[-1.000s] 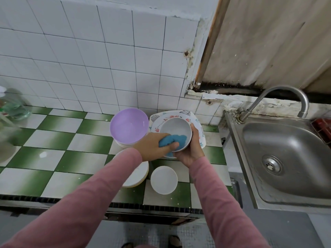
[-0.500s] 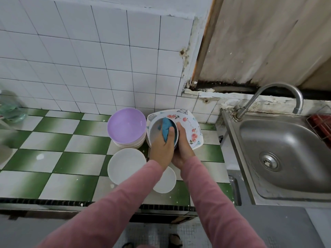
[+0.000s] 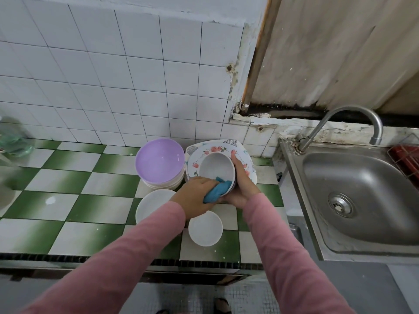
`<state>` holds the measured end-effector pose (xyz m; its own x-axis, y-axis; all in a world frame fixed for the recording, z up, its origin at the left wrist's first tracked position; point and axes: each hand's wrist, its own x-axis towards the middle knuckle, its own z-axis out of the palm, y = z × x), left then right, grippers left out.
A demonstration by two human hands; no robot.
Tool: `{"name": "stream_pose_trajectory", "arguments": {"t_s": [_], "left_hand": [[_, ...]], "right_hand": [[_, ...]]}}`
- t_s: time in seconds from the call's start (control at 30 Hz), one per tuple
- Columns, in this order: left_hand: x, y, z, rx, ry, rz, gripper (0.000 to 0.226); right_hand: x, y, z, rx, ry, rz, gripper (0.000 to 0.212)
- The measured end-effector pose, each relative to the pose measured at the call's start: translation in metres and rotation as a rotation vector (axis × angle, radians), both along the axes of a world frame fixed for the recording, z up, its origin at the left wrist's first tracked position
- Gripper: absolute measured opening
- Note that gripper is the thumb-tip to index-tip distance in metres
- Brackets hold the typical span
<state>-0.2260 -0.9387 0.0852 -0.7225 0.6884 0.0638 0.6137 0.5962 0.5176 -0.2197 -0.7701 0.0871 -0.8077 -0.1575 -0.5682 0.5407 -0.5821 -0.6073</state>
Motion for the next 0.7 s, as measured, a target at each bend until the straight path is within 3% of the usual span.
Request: {"name": "stream_pose_trajectory", "arguments": {"t_s": [0.1, 0.2, 0.3, 0.4, 0.5, 0.63, 0.7], "left_hand": [[-0.004, 0.001, 0.003, 0.037, 0.055, 0.003, 0.045], [-0.005, 0.000, 0.009, 0.135, -0.021, 0.049, 0.038], [-0.001, 0.007, 0.019, 0.373, -0.260, 0.272, 0.039], [-0.002, 0.010, 0.025, 0.733, -0.676, 0.493, 0.040], [-0.005, 0.006, 0.026, 1.051, -1.015, 0.480, 0.048], [-0.010, -0.002, 0.023, 1.161, -1.117, 0.486, 0.048], [-0.014, -0.007, 0.017, 1.171, -1.095, 0.561, 0.052]], "right_hand": [[-0.002, 0.002, 0.001, -0.087, -0.018, -0.023, 0.083], [0.000, 0.005, -0.001, -0.153, -0.021, -0.042, 0.087], [0.003, 0.004, -0.012, -0.206, -0.035, -0.146, 0.078], [0.010, -0.008, -0.021, -0.303, -0.079, -0.206, 0.069], [0.014, -0.020, -0.019, -0.332, -0.090, -0.291, 0.055], [0.013, -0.023, -0.008, -0.390, -0.007, -0.439, 0.046], [0.009, -0.018, -0.001, -0.386, 0.077, -0.510, 0.031]]}}
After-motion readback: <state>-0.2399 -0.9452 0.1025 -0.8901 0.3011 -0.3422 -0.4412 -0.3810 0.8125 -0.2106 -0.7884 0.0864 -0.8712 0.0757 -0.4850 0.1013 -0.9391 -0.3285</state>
